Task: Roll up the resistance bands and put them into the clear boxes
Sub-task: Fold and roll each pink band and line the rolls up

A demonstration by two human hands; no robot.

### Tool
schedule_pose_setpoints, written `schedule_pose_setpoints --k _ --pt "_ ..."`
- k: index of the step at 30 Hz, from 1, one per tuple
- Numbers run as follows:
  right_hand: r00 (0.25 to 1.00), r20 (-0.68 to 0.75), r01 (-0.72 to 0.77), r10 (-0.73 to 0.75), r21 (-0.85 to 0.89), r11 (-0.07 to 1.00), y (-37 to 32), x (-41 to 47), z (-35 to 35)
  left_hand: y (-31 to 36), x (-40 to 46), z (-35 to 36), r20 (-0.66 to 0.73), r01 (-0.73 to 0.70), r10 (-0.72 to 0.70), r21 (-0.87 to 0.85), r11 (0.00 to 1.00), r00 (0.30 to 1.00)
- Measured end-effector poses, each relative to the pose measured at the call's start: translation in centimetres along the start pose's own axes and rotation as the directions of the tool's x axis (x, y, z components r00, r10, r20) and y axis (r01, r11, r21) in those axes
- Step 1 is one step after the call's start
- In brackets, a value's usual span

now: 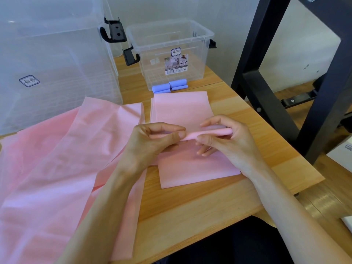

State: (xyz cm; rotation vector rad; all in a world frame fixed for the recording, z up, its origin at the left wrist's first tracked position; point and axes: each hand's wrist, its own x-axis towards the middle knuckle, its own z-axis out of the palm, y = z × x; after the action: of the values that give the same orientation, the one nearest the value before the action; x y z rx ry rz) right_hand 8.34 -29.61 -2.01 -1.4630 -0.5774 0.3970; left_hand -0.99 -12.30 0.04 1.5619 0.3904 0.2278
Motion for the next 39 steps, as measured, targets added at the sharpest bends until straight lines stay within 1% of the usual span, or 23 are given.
schedule_pose_setpoints --k 5,10,13,20,26,31,35,39 --pt "1.000 -0.017 0.011 -0.010 0.002 1.000 0.09 0.04 0.10 -0.10 -0.16 0.05 0.052 -0.011 0.009 0.037 0.999 0.999" --pt "1.000 -0.010 0.019 -0.018 0.019 1.000 0.00 0.08 0.17 0.13 -0.13 0.19 -0.020 0.014 -0.015 -0.031 0.999 1.000" --pt "1.000 0.000 0.031 -0.031 0.017 0.999 0.05 0.06 0.13 0.21 -0.20 0.33 -0.019 0.041 -0.042 -0.058 0.997 0.999" --pt "0.997 -0.052 0.061 -0.061 0.001 0.998 0.00 -0.06 0.08 0.26 -0.14 0.15 -0.028 0.011 -0.013 -0.080 0.997 1.000" --pt "0.996 -0.076 0.045 -0.045 0.006 0.999 0.08 -0.06 -0.07 0.28 -0.17 0.10 0.021 0.002 -0.001 -0.029 1.000 1.000" --pt "0.999 -0.019 0.047 -0.047 0.000 0.999 0.00 -0.12 0.05 0.31 -0.28 0.17 -0.015 0.001 -0.001 -0.021 1.000 1.000" --pt "0.997 -0.076 0.013 -0.012 0.002 1.000 -0.05 -0.16 -0.03 0.33 -0.24 0.17 0.013 -0.005 0.005 0.001 1.000 1.000" --pt "0.998 -0.044 0.038 -0.038 0.001 0.999 -0.08 -0.10 0.14 0.28 -0.24 0.07 -0.006 0.000 0.000 -0.021 1.000 1.000"
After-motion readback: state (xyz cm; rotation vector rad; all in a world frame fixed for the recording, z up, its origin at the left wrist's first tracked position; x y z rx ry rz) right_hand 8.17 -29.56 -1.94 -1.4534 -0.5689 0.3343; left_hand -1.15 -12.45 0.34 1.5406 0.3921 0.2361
